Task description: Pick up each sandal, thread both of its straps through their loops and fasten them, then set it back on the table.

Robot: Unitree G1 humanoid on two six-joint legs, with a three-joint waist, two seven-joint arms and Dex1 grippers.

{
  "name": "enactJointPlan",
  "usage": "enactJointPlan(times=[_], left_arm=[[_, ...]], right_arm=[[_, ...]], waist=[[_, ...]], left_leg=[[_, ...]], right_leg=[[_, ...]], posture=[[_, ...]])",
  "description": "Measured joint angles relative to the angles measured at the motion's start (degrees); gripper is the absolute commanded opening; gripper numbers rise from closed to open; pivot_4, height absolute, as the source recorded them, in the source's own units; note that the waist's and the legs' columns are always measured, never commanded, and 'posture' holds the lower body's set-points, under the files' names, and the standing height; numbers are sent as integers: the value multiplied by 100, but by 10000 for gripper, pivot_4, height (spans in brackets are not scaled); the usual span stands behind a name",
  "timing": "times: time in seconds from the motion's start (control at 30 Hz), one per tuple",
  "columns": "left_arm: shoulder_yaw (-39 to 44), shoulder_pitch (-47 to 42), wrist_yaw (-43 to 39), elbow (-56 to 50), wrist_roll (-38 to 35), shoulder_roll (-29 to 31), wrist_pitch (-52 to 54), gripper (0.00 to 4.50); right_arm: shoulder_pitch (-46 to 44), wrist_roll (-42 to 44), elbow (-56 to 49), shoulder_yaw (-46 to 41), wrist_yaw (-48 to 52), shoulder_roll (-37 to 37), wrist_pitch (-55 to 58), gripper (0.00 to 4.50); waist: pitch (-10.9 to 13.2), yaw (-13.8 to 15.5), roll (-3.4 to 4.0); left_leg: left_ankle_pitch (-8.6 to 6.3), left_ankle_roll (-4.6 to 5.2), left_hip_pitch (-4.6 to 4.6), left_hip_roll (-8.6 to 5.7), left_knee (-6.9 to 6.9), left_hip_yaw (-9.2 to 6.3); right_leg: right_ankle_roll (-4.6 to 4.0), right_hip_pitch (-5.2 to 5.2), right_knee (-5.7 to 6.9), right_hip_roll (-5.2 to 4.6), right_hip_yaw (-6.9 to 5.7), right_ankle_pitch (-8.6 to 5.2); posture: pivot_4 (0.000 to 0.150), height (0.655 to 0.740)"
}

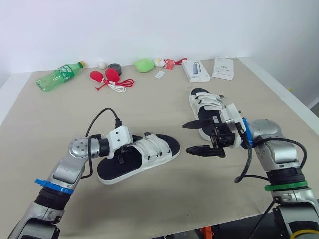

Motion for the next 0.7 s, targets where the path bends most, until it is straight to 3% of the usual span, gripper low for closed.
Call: enactJointPlan(times=[0.03,0.1,0.27,0.5,0.53,0.7], left_arm=[[1,-9,12,0,1,0,5,6652],[8,-71,96,7,13,-4,70,236],[107,-182,684,59,123,-195,462,236],[1116,-950,2882,558,704,-262,1553,236],[1326,-1098,3557,632,920,-382,2005,236],[1572,-1110,4657,676,1243,-762,3127,236]], right_arm=[[0,0,0,0,0,0,-4,45000],[-1,0,1,0,0,0,-37,45000],[-7,-49,13,1,-13,36,-175,45000],[-255,-224,347,-5,-423,378,-480,45000],[-341,-285,469,-2,-513,473,-556,45000],[-426,-457,653,24,-512,575,-759,45000]], waist=[[0,1,0],[0,3,0],[0,5,0],[1,-52,-2],[1,-49,-2],[1,-34,-3]], left_leg=[[0,0,0,0,0,0],[0,0,0,-1,1,-1],[0,0,-3,-1,9,-1],[0,0,-3,9,10,-2],[0,0,-6,6,8,-3],[-5,4,-20,-4,8,-4]], right_leg=[[0,1,0,0,0,0],[1,2,0,-1,0,0],[6,3,0,0,1,5],[1,-2,3,16,6,13],[6,-2,2,12,7,10],[17,-6,1,-7,6,4]], posture=[[1500,7400],[1500,7400],[1500,7400],[1500,7400],[1500,7400],[1500,7400]])
